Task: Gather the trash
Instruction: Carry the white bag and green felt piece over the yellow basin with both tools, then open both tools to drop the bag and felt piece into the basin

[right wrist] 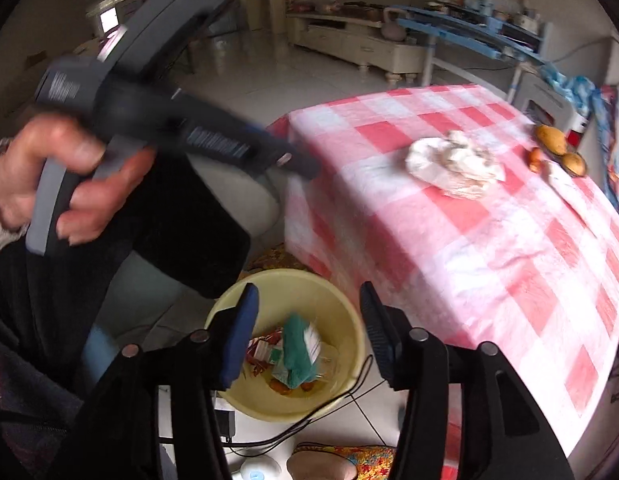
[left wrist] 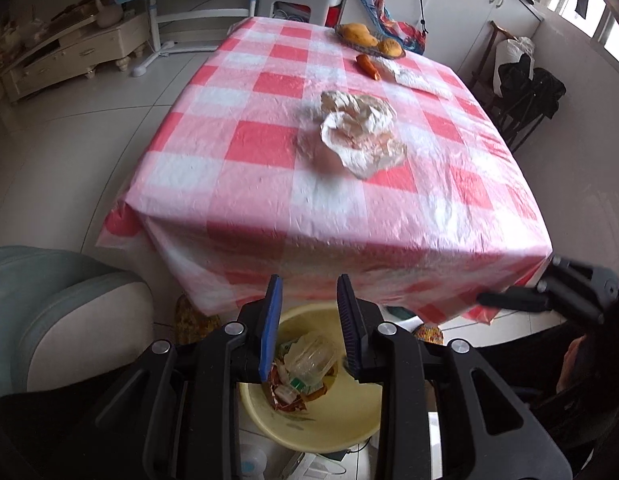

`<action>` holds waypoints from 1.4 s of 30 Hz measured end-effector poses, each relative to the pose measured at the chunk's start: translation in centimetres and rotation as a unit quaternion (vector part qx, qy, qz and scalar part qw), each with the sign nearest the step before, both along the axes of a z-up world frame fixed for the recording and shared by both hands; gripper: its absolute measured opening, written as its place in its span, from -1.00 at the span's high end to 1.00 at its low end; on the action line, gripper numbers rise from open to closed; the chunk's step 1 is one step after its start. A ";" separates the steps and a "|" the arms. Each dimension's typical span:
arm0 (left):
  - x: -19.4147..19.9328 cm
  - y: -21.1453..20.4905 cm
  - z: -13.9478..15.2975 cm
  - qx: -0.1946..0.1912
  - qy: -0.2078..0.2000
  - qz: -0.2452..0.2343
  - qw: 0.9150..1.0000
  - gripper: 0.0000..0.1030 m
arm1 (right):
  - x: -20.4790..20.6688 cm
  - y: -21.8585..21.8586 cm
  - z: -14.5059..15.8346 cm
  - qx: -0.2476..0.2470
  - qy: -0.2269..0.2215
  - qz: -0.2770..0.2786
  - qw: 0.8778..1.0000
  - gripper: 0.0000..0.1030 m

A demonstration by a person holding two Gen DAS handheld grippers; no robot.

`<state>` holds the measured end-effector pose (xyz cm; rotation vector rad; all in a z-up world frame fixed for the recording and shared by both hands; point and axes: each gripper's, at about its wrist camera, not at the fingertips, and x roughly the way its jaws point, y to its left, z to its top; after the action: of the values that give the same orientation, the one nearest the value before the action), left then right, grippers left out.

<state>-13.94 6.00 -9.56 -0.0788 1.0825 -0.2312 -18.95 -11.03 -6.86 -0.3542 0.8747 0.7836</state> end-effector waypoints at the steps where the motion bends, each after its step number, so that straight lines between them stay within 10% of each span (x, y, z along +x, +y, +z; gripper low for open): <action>1: -0.3 -0.3 -0.3 0.004 0.004 -0.006 1.000 0.49 | 0.1 -0.5 0.1 0.002 -0.006 -0.015 1.000 -0.14; 5: -0.1 -1.2 1.1 -0.008 -0.027 -0.022 0.999 0.35 | 0.8 -2.4 1.1 0.026 -0.023 -0.083 0.996 -0.31; 9: 3.5 -2.3 3.3 -0.010 -0.083 -0.008 0.996 -0.44 | 1.8 -3.8 1.5 0.041 -0.031 -0.130 0.990 -0.41; 13: 9.4 -4.3 3.2 -0.010 -0.085 0.013 0.996 -0.66 | 2.8 -4.8 1.4 0.049 -0.033 -0.160 0.985 -0.43; 17: 14.9 -6.8 -0.1 0.038 -0.054 0.021 0.998 -0.66 | 3.1 -6.2 1.5 0.060 -0.026 -0.182 0.981 -0.43; 22: 16.2 -7.5 -1.6 0.030 -0.049 -0.005 0.998 0.38 | 3.5 -7.4 1.6 0.071 -0.025 -0.207 0.975 -0.43; 31: 6.0 -5.6 3.2 0.034 -0.090 -0.043 0.994 0.41 | 3.4 -7.6 2.2 0.062 -0.044 -0.220 0.972 -0.43; 35: 1.0 -4.7 1.3 0.062 -0.044 -0.076 0.994 0.38 | 3.2 -7.7 3.0 0.046 -0.060 -0.227 0.971 -0.43; 39: -1.6 -4.7 -2.3 0.076 0.034 -0.109 0.991 0.15 | 2.8 -8.2 4.8 0.023 -0.103 -0.235 0.966 -0.50; 42: -1.7 -4.4 -1.4 0.061 0.013 -0.099 0.993 -0.23 | 2.4 -8.8 5.5 0.033 -0.129 -0.240 0.962 -0.70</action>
<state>-15.66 1.63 -10.98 0.1359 1.1292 -0.3435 -16.51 -19.87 -1.41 -0.1684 0.6480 0.3061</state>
